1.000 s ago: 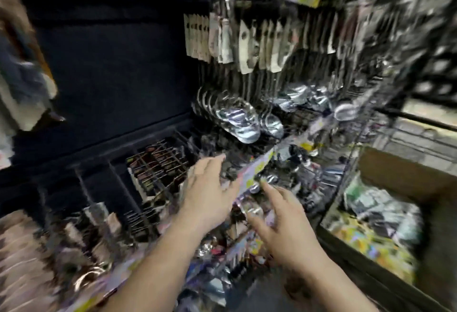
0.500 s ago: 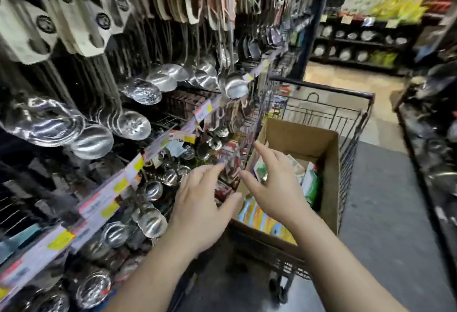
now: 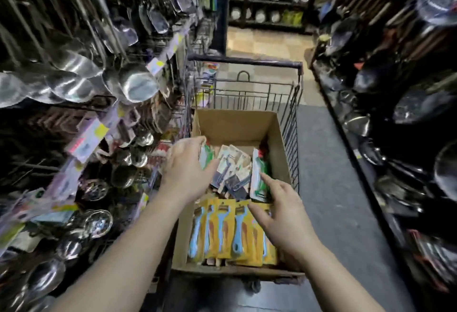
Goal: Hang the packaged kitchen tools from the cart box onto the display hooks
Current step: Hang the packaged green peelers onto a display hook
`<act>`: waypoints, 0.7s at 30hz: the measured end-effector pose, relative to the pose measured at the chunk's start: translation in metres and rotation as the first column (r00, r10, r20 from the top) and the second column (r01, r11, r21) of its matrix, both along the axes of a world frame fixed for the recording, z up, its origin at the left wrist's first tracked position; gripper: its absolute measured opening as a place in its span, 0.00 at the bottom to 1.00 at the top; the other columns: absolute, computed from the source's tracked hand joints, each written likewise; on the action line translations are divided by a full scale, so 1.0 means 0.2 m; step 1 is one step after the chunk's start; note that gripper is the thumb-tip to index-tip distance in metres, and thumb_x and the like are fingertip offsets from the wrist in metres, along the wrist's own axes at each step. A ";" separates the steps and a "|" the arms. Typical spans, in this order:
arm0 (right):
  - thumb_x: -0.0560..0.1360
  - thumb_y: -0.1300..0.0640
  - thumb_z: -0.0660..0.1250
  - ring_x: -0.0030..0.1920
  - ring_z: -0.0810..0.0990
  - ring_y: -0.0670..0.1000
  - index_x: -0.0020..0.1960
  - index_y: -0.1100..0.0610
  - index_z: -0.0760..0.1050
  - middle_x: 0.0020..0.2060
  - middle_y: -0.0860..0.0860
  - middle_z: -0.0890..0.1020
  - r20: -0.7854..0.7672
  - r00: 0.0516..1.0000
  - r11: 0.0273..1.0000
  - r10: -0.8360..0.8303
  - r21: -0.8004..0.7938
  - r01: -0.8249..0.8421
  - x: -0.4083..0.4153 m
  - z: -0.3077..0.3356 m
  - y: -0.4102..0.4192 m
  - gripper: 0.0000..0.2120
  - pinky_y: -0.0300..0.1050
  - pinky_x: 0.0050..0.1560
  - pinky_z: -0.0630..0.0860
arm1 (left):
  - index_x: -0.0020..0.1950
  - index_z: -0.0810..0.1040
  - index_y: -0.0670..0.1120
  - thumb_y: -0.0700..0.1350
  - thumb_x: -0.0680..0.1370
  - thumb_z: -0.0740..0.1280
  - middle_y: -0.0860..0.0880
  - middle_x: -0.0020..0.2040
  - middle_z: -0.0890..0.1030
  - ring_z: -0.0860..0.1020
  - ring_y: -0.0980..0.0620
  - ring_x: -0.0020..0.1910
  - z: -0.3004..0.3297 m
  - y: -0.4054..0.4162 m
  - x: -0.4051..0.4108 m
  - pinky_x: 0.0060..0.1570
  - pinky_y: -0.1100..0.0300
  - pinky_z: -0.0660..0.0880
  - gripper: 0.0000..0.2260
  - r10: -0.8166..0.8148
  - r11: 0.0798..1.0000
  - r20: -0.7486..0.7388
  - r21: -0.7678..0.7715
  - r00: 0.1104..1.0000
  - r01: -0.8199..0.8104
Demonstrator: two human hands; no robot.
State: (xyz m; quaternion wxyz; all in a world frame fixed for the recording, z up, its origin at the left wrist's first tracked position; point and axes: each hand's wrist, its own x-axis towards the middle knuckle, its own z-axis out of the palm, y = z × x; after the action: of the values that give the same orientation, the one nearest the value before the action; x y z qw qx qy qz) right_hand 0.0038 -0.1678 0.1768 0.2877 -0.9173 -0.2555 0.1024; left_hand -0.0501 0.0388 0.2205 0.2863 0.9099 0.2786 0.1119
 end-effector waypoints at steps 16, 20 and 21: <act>0.78 0.44 0.66 0.73 0.64 0.54 0.79 0.47 0.56 0.72 0.52 0.67 -0.213 0.977 0.995 -0.011 -0.102 -0.011 0.79 -0.29 0.26 0.34 0.50 0.72 0.63 | 0.78 0.65 0.49 0.56 0.80 0.65 0.47 0.72 0.68 0.64 0.46 0.72 -0.41 0.03 0.31 0.70 0.53 0.63 0.28 0.042 0.996 -0.302 -0.065 0.952 -0.064; 0.77 0.45 0.67 0.73 0.65 0.57 0.79 0.49 0.58 0.73 0.55 0.67 -0.277 0.961 0.991 0.006 -0.125 -0.043 1.01 -0.38 0.33 0.34 0.50 0.72 0.64 | 0.78 0.64 0.50 0.57 0.80 0.64 0.47 0.73 0.67 0.64 0.47 0.72 -0.49 -0.01 0.36 0.71 0.52 0.62 0.28 0.110 0.986 -0.362 -0.074 0.926 -0.147; 0.78 0.46 0.67 0.73 0.65 0.58 0.79 0.50 0.58 0.72 0.56 0.68 -0.290 0.957 0.990 0.012 -0.131 -0.052 1.06 -0.40 0.34 0.33 0.51 0.71 0.65 | 0.78 0.63 0.50 0.57 0.80 0.64 0.48 0.73 0.67 0.64 0.47 0.72 -0.51 -0.02 0.38 0.71 0.52 0.62 0.28 0.129 0.983 -0.373 -0.071 0.919 -0.167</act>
State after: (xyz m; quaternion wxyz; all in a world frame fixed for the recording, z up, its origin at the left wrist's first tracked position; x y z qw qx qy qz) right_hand 0.2157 -0.0998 0.0966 0.2566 -0.9058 -0.2178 0.2571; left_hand 0.0257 0.0356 0.1181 0.2655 0.8754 0.4005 -0.0531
